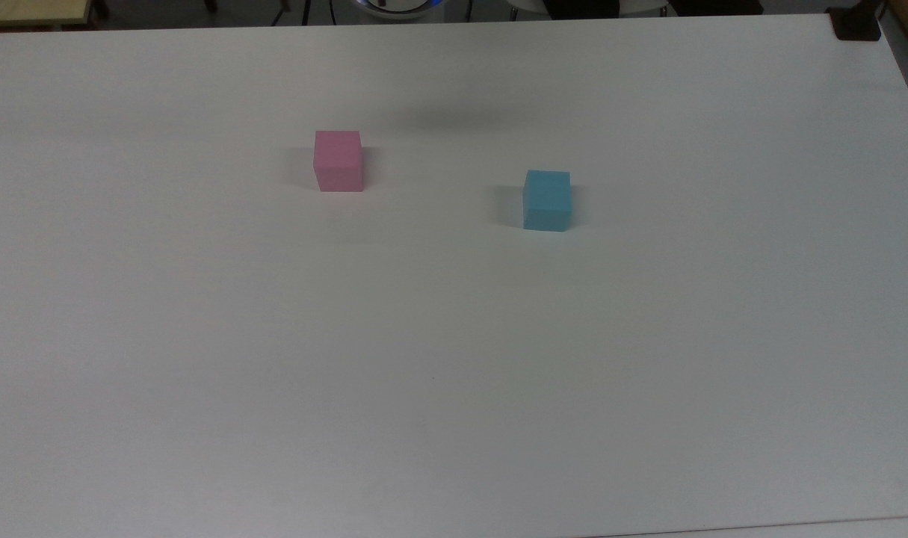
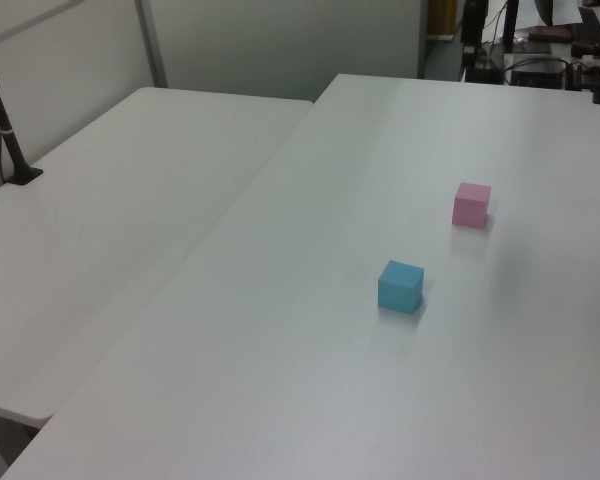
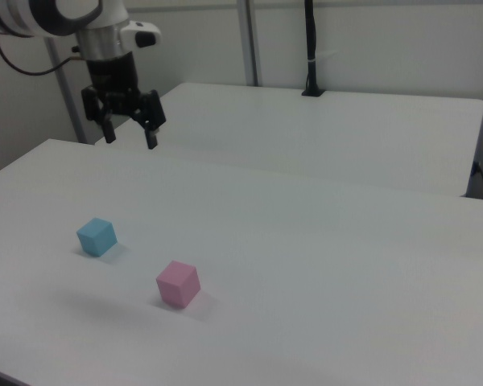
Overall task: Put blue cube on pink cube
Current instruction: 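Move the gripper over the light-blue cube and lower it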
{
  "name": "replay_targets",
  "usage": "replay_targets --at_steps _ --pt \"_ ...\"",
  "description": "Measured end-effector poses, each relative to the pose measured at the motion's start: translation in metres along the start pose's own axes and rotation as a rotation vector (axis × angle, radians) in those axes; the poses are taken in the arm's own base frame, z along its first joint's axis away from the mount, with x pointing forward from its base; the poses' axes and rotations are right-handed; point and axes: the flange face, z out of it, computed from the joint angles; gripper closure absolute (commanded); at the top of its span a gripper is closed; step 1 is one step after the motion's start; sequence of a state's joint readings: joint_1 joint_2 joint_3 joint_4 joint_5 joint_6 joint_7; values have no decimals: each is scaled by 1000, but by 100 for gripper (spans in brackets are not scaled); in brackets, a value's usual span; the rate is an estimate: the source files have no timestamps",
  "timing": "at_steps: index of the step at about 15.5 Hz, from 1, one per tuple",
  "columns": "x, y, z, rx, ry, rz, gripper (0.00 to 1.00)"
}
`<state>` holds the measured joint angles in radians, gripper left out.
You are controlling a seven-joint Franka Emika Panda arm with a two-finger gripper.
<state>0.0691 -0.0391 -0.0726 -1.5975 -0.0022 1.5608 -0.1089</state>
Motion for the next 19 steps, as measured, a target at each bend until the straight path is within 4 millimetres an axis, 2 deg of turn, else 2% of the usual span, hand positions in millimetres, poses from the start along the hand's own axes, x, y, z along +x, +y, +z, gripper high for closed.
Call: replay_targets --at_steps 3,6,12,15,19 --pt "5 -35 14 55 -6 35 0" --pt "12 -62 37 114 -4 85 0" --pt "35 -133 108 120 -11 123 0" --pt "43 -156 142 119 -35 112 0" --pt "48 -176 183 91 -14 109 0"
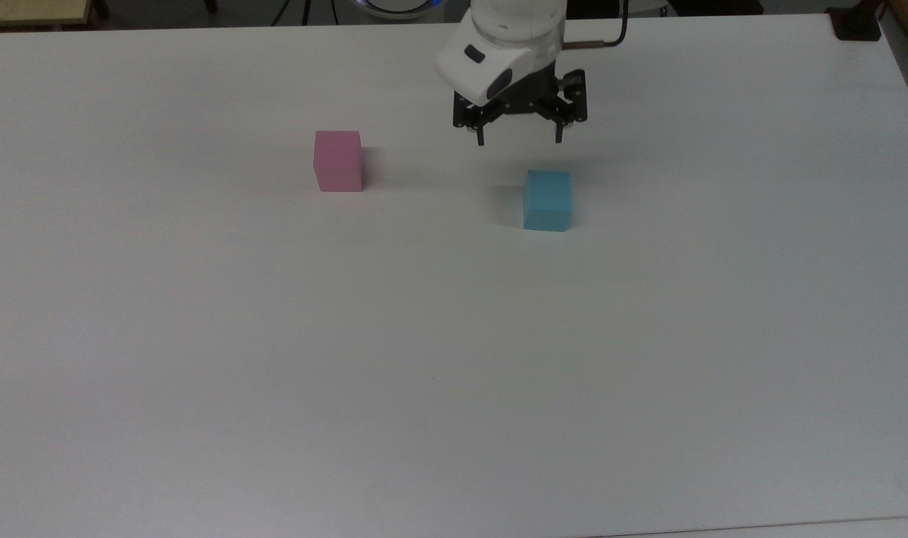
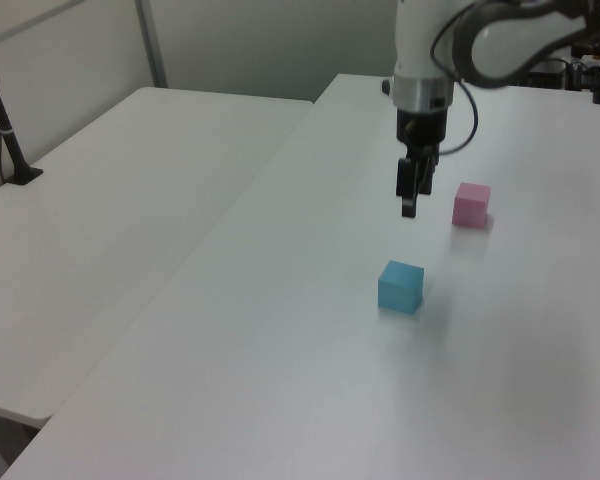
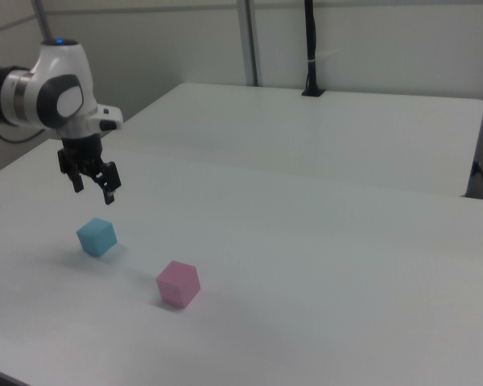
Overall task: Put blue cube on pink cube
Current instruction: 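Move the gripper over the light-blue cube and lower it, then close the gripper on the light-blue cube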
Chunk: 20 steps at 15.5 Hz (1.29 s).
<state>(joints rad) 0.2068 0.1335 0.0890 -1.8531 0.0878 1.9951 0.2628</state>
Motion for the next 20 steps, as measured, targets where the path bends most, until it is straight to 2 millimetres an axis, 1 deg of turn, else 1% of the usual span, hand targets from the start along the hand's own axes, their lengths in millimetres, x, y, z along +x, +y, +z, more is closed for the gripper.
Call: replay_targets --at_steps 5,11,15,16,17,19,20 --pt "-4 -23 51 -73 2 -3 0" --pt "-1 -37 89 -97 -15 -11 0" --pt "-5 -52 108 -114 -22 -22 0" --pt "-7 -55 111 -120 -24 -26 2" --pt "-7 -57 114 -123 -27 -28 11" --pt "-8 -60 118 -133 -27 -34 35" --pt "-8 -62 120 -136 -22 -34 42"
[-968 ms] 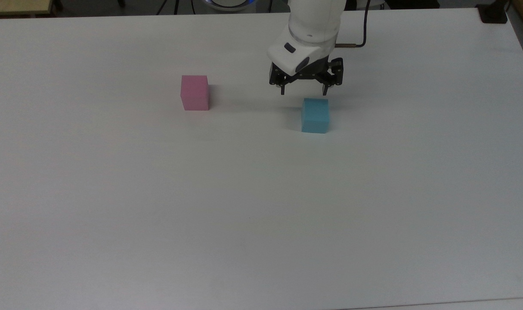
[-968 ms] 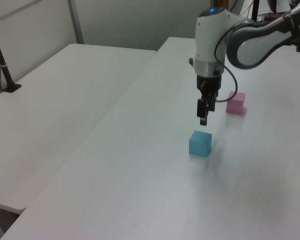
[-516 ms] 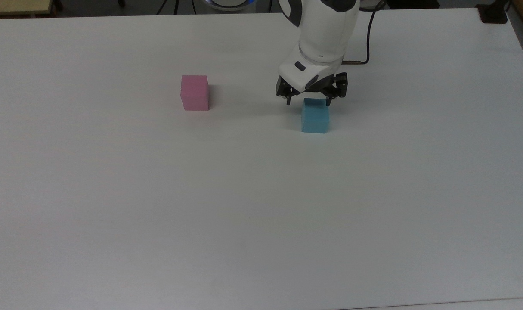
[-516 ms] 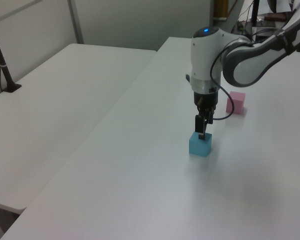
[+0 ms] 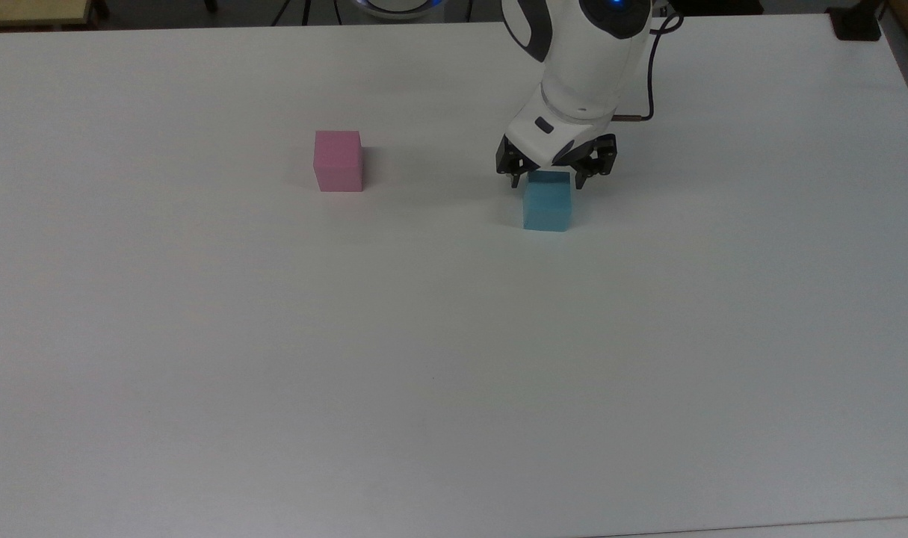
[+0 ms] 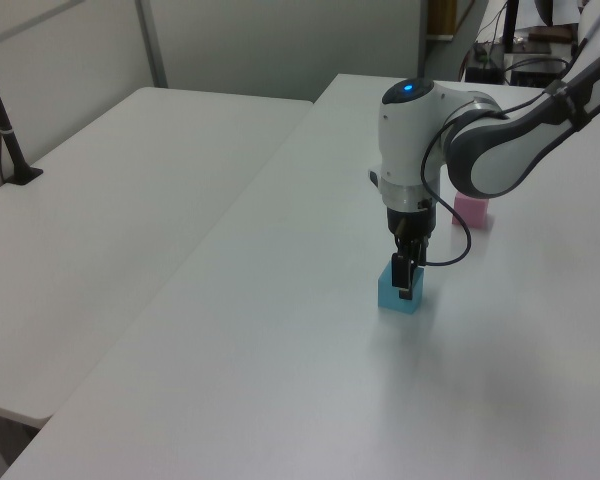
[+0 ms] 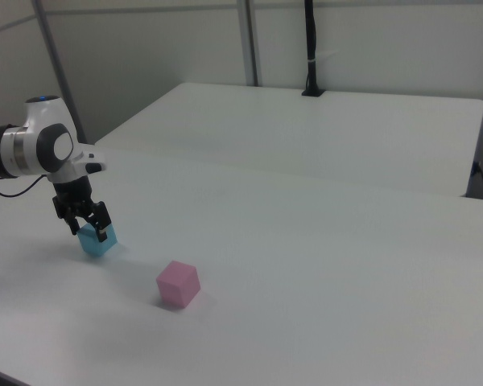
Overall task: Put blue cube on pink cube
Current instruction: 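Close the gripper on the light-blue cube, then lift the light-blue cube and carry it above the pink cube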
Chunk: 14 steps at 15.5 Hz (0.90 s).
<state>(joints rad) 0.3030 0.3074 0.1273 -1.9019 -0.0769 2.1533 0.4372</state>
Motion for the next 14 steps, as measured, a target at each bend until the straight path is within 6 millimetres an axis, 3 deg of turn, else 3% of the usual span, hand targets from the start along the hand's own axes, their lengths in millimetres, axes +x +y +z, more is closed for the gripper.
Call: replay_targets --at_steps 3,9,12,14 --pt "1 -1 2 -3 3 4 47" --pt "5 0 -11 6 27 11 47" --pt "4 11 -42 5 47 29 47" --pt "0 31 -75 -5 51 56 47"
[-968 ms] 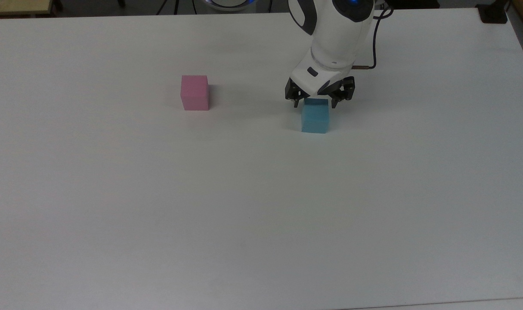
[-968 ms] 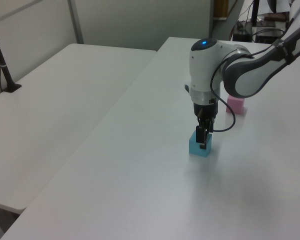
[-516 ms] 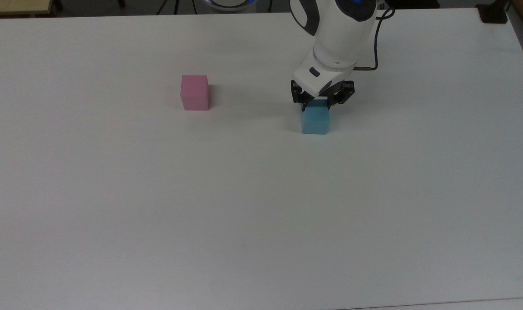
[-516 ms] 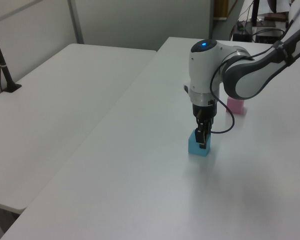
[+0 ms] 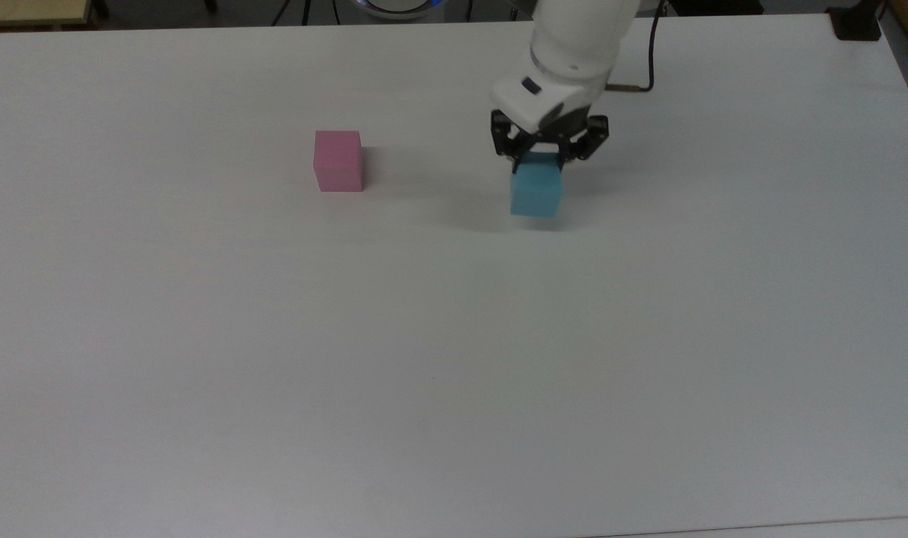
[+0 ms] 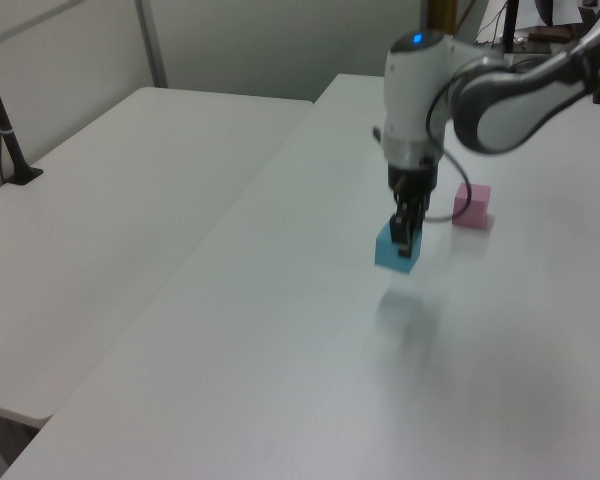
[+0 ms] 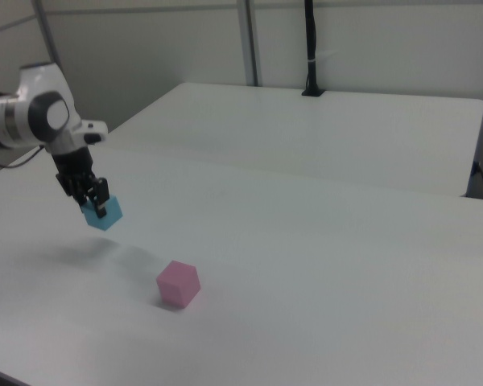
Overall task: Put blue cube on pink cube
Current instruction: 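Lift the light-blue cube and carry it above the pink cube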
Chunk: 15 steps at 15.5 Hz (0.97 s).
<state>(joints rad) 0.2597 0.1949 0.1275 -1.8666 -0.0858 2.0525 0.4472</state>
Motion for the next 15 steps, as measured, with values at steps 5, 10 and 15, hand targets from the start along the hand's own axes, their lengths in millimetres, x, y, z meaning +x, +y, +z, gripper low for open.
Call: replay_targets --at_steps 5,10,15 --pt "-15 61 -75 -29 -6 13 47" --pt "-29 120 -114 -48 -32 -50 47" --pt "-25 184 -118 -43 -37 -26 47"
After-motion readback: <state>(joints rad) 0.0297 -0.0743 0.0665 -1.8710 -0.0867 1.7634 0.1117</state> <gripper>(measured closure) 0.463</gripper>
